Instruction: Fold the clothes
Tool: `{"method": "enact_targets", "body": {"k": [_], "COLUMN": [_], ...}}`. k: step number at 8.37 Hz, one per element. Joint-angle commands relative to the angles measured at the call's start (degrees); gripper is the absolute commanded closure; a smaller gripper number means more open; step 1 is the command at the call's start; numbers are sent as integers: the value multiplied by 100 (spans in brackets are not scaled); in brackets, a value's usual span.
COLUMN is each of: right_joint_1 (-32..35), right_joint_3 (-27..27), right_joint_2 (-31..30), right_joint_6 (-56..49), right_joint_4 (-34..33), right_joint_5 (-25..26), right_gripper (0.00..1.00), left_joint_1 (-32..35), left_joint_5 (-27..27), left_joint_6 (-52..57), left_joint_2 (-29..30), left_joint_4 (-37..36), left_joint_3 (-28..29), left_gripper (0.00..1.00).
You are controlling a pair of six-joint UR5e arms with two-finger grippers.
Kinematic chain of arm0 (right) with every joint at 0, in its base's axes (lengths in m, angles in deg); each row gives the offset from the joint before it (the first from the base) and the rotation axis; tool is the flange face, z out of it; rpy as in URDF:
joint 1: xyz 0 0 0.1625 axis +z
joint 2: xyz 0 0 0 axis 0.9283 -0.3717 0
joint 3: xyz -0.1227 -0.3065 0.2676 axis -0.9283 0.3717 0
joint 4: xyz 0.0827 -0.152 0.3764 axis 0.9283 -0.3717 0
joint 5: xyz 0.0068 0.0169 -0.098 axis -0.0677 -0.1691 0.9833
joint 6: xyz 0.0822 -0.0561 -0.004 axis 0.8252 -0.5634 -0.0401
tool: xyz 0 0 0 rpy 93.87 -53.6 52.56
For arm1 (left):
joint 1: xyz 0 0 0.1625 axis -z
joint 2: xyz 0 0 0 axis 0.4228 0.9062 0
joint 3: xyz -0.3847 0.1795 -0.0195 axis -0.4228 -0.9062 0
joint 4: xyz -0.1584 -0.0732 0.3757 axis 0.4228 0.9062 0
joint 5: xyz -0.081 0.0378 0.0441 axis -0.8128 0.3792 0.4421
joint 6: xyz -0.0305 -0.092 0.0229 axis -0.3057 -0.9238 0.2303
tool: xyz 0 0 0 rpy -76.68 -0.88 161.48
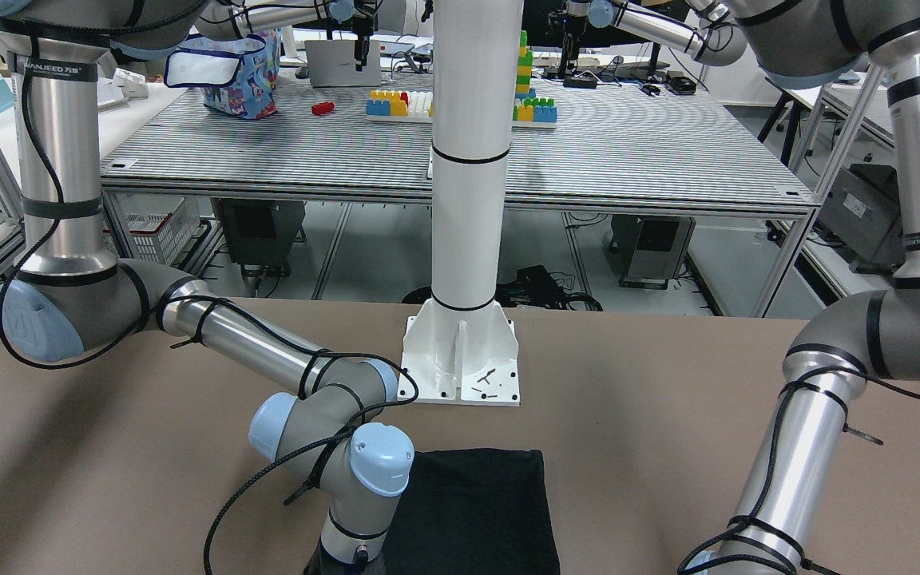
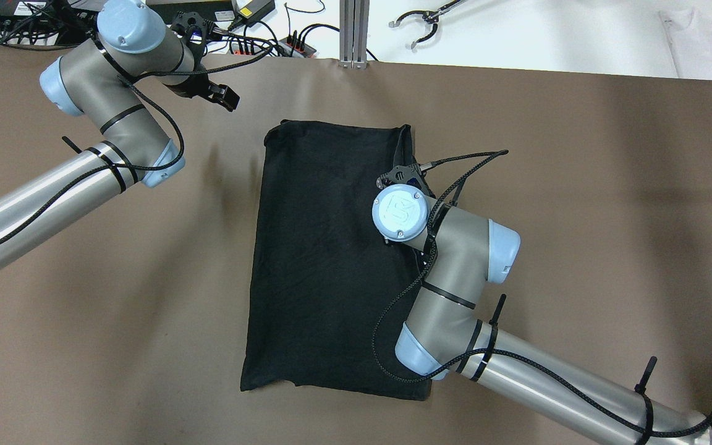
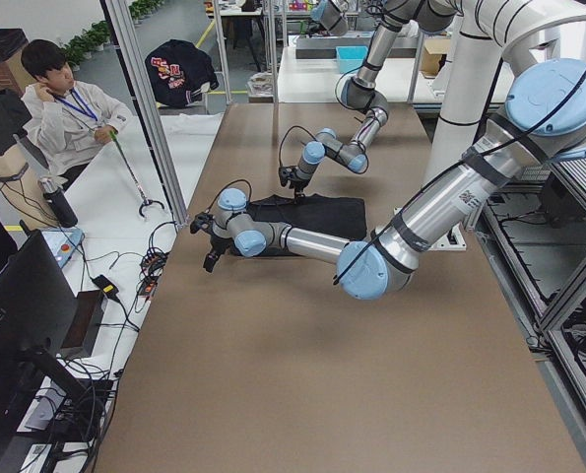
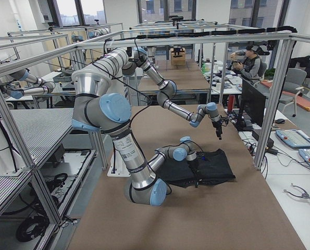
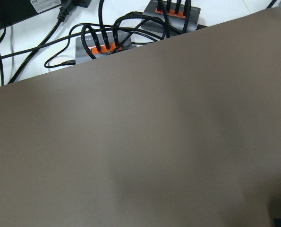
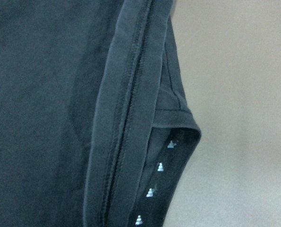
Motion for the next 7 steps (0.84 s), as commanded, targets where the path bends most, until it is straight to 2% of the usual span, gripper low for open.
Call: {"method": "enact_targets", "body": {"k": [1, 2, 3, 4, 5, 7], "right_joint_1": [404, 475, 711, 922, 950, 863], "right_joint_3": [36, 27, 10, -130, -601, -1481], "right_joint_2": [-57, -284, -304, -313, -530, -953], "right_joint_6": [-359, -404, -361, -317, 75, 1426], "right_joint_4": [9, 218, 533, 675, 703, 1026], "right_joint_5": [-227, -237, -611, -1233, -1317, -1327], "right_gripper": [7, 7, 7, 6, 6, 7], "left_joint_1": [-26, -44, -53, -53, -53, -289], "left_joint_5": [0, 0, -9, -35, -70, -219], "left_joint_6": [0, 0, -9, -52, -427, -1367], "left_joint_2": [-2, -2, 24, 42, -36, -614], "left_joint_4": [0, 0, 0, -17, -69, -61], "left_joint_3": [0, -1, -9, -62, -358, -1340], "left_gripper": [0, 0, 0, 0, 0, 0]}}
